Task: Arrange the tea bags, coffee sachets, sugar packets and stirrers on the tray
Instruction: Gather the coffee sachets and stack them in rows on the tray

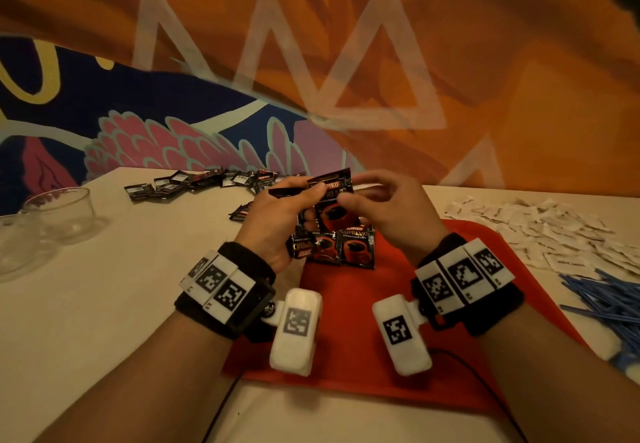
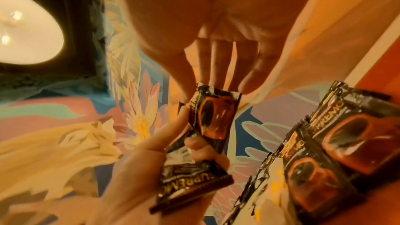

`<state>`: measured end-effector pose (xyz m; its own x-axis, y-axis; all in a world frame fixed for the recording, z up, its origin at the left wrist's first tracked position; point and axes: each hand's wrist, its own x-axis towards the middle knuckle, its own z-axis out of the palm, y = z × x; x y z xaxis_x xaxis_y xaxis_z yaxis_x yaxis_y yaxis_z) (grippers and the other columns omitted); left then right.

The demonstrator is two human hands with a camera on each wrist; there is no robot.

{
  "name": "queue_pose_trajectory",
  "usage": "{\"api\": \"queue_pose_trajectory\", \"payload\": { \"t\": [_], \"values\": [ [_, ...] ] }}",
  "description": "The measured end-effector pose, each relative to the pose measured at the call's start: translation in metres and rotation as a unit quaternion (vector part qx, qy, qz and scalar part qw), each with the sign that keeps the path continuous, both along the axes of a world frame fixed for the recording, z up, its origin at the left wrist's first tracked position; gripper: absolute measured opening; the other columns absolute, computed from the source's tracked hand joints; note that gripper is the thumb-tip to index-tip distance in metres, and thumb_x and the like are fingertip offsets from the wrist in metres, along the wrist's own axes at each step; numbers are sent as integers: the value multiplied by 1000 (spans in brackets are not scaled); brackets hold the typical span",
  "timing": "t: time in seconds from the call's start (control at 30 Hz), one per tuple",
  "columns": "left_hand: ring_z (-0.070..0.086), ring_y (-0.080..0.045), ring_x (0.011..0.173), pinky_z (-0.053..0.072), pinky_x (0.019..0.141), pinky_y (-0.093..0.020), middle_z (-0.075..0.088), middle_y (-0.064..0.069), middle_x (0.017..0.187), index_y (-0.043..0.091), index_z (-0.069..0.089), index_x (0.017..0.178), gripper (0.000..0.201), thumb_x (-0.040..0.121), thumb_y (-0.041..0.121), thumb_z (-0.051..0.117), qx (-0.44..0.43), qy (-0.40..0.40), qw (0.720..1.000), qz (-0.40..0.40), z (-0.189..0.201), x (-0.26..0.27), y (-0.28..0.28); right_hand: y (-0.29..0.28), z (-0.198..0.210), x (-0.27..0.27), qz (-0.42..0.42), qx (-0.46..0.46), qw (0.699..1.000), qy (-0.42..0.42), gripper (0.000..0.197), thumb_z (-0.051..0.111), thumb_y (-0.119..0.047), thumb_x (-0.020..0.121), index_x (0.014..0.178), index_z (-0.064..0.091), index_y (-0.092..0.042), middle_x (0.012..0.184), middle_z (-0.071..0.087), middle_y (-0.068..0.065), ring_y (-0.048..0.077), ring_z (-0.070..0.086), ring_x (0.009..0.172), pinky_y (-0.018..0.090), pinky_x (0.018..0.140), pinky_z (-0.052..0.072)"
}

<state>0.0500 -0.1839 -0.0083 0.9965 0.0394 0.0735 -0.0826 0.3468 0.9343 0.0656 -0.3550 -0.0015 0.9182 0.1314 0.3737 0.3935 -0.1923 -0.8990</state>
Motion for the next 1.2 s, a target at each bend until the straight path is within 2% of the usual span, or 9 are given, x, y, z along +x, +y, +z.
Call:
{"api": "queue_pose_trajectory", "payload": {
  "t": [0.17, 0.3, 0.47, 0.53, 0.73, 0.9, 1.03, 1.1, 1.2],
  "values": [
    [53, -11, 58, 47, 51, -21, 62, -6, 77, 11, 68, 92, 4, 91, 14, 68, -11, -11, 1000, -26, 2, -3, -4, -2, -3, 4, -59, -76, 995, -39, 12, 80, -19, 80, 84, 74, -28, 87, 75, -5, 12, 71, 85, 39, 85, 57],
    [52, -14, 51, 47, 47, -23, 57, -9, 69, 10, 67, 80, 14, 94, 15, 66, 21, -10, 1000, -7, 4, -5, -6, 1, 0, 0, -28, -48, 997, -45, 12, 78, -18, 82, 84, 73, -28, 87, 76, -4, 15, 73, 80, 38, 76, 57],
    [52, -12, 50, 46, 46, -21, 55, -6, 67, 11, 64, 75, 23, 97, 16, 62, 80, -49, 995, 25, 4, -7, -9, 4, 0, 0, -14, -21, 999, -35, 7, 76, -27, 84, 86, 77, -20, 85, 76, 1, 20, 73, 82, 52, 82, 58],
    [52, -11, 52, 45, 46, -20, 56, -4, 66, 13, 64, 74, 24, 98, 15, 61, 99, -60, 992, 48, 2, -7, -9, 5, 0, -1, -15, -35, 998, -41, 8, 74, -26, 87, 89, 77, -19, 85, 76, 1, 18, 73, 82, 49, 83, 58],
    [56, -12, 65, 44, 55, -24, 66, 0, 82, 18, 64, 79, 20, 98, 22, 61, 95, -46, 990, 97, 3, -2, -2, 0, 0, -4, -47, -133, 988, -62, 8, 76, -19, 84, 83, 76, -27, 82, 74, -10, 5, 70, 79, 29, 79, 57],
    [56, -13, 60, 44, 51, -25, 66, -3, 82, 18, 64, 76, 21, 97, 21, 62, 97, -33, 991, 83, 4, -3, -1, 0, 2, -6, -49, -163, 984, -49, 9, 78, -21, 83, 77, 75, -27, 81, 74, -8, 8, 70, 79, 31, 80, 57],
    [64, -23, 74, 52, 70, -40, 69, -4, 83, 17, 67, 83, 12, 95, 20, 65, 71, -22, 993, 88, 5, -1, -2, 0, 4, -9, -31, -184, 982, -12, 16, 78, -23, 83, 71, 69, -27, 74, 72, -5, 7, 69, 73, 25, 67, 54],
    [62, -15, 67, 52, 60, -32, 67, 0, 80, 15, 65, 95, 10, 95, 25, 66, 63, -17, 992, 107, 6, -1, 0, -1, 4, -7, -26, -184, 982, 30, 17, 78, -21, 83, 70, 67, -23, 65, 70, -4, 4, 66, 60, 21, 56, 48],
    [59, -11, 61, 42, 49, -23, 64, 2, 73, 16, 60, 98, 9, 97, 24, 64, 2, -6, 992, 125, 7, 4, 9, -2, 1, 2, -25, -209, 971, 118, 15, 78, -20, 83, 72, 68, -17, 60, 70, 0, 10, 65, 59, 30, 60, 51]
  ]
}}
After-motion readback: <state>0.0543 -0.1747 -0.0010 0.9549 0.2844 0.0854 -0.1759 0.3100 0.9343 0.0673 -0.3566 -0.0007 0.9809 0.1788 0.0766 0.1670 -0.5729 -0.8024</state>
